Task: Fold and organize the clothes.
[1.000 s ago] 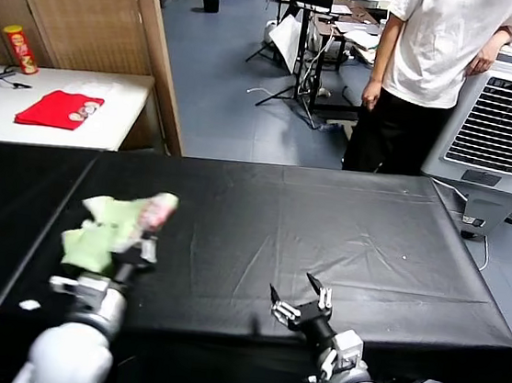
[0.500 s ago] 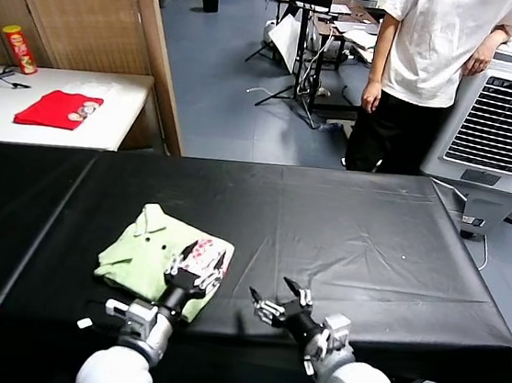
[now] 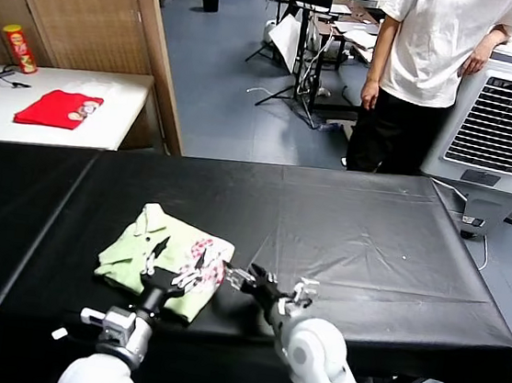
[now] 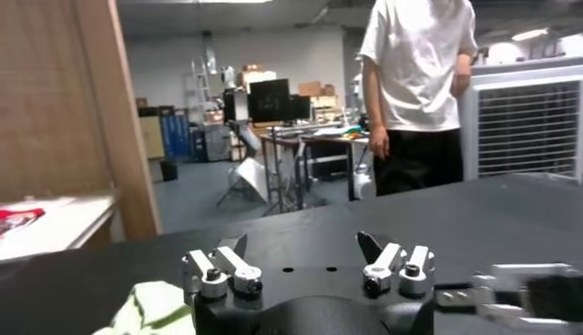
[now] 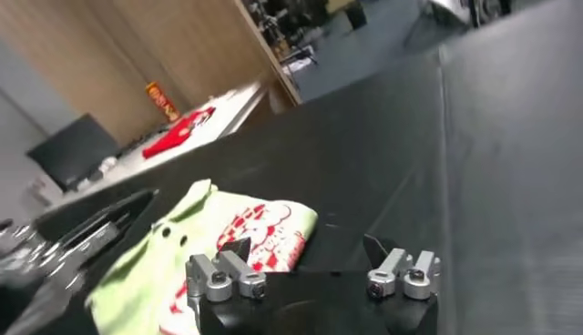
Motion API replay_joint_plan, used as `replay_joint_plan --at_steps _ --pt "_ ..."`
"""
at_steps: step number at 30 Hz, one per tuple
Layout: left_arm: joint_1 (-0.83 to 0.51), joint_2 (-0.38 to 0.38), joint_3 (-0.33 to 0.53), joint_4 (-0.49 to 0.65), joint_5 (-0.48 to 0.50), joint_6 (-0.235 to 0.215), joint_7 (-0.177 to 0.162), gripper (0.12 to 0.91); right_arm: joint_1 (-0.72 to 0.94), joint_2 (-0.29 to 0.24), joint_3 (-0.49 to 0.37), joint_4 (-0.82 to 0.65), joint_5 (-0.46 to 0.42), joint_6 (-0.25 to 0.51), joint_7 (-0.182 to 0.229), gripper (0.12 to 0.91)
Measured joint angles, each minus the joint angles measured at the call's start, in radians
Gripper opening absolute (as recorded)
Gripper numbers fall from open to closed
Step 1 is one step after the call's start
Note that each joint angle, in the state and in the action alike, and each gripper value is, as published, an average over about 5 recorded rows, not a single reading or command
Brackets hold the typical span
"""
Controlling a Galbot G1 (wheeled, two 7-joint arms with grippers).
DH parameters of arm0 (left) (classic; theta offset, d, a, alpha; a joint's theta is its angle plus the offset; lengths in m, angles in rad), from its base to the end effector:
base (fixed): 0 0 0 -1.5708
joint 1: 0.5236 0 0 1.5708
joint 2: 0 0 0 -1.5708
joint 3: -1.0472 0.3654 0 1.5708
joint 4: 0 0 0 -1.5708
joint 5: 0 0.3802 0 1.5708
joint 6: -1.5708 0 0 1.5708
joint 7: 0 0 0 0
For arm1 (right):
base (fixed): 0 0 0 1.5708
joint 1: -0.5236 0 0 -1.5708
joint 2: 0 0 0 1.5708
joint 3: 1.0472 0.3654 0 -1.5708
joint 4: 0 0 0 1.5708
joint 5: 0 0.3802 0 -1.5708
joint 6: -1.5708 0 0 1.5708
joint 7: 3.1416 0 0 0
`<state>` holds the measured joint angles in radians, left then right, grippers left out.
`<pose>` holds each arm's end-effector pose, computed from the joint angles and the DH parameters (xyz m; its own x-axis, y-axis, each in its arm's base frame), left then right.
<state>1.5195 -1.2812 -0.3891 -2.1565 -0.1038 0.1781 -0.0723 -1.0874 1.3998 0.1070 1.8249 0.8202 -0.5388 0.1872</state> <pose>0.2064 0.0036 -0.2861 -0.9785 0.1786 0.1028 0.1885 0.9773 0.0962 0.3245 0.1008 -0.3045 -0.7442 -0.5484 0.3812 -0.2860 0.7774 0.5602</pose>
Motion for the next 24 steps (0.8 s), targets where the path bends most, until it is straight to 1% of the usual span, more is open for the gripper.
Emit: replay_joint_plan --at_steps 3,6,9,10,13,14,16,19,21,22,23,24 --pt "0.020 0.004 -0.016 -0.009 0.001 -0.014 -0.003 0.798 0.037 0.028 -0.012 -0.056 0.010 0.000 -0.003 0.726" --pt "0.040 0.007 -0.035 -0.014 0.000 -0.031 -0.006 0.798 0.073 0.054 -0.026 -0.110 0.005 0.003 -0.010 0.607" --pt "0.056 0.007 -0.051 -0.016 -0.002 -0.045 -0.009 0.798 0.105 0.067 -0.040 -0.157 -0.024 0.015 -0.033 0.450" --pt "0.060 0.006 -0.056 -0.016 -0.002 -0.048 -0.009 0.798 0.115 0.068 -0.044 -0.171 -0.041 0.024 -0.047 0.383" --pt "0.070 0.001 -0.068 -0.013 -0.004 -0.057 -0.009 0.798 0.144 0.063 -0.058 -0.205 -0.122 0.063 -0.102 0.234" --pt "0.072 -0.001 -0.070 -0.011 -0.004 -0.060 -0.009 0.798 0.156 0.058 -0.063 -0.216 -0.162 0.081 -0.125 0.193" --pt "0.076 -0.004 -0.072 -0.007 -0.004 -0.063 -0.010 0.798 0.182 0.045 -0.071 -0.238 -0.259 0.121 -0.169 0.145" --pt "0.076 -0.009 -0.072 -0.001 -0.006 -0.064 -0.013 0.798 0.229 0.018 -0.082 -0.281 -0.441 0.200 -0.242 0.127" --pt "0.076 -0.010 -0.072 0.003 -0.008 -0.065 -0.015 0.798 0.261 -0.007 -0.086 -0.312 -0.578 0.271 -0.294 0.172" --pt "0.077 -0.009 -0.072 0.004 -0.010 -0.066 -0.017 0.798 0.273 -0.019 -0.087 -0.324 -0.641 0.307 -0.317 0.210" --pt "0.077 -0.007 -0.073 0.007 -0.013 -0.068 -0.021 0.798 0.282 -0.033 -0.087 -0.333 -0.696 0.342 -0.335 0.266" --pt "0.078 -0.005 -0.074 0.009 -0.019 -0.069 -0.025 0.798 0.288 -0.047 -0.085 -0.338 -0.740 0.373 -0.346 0.322"
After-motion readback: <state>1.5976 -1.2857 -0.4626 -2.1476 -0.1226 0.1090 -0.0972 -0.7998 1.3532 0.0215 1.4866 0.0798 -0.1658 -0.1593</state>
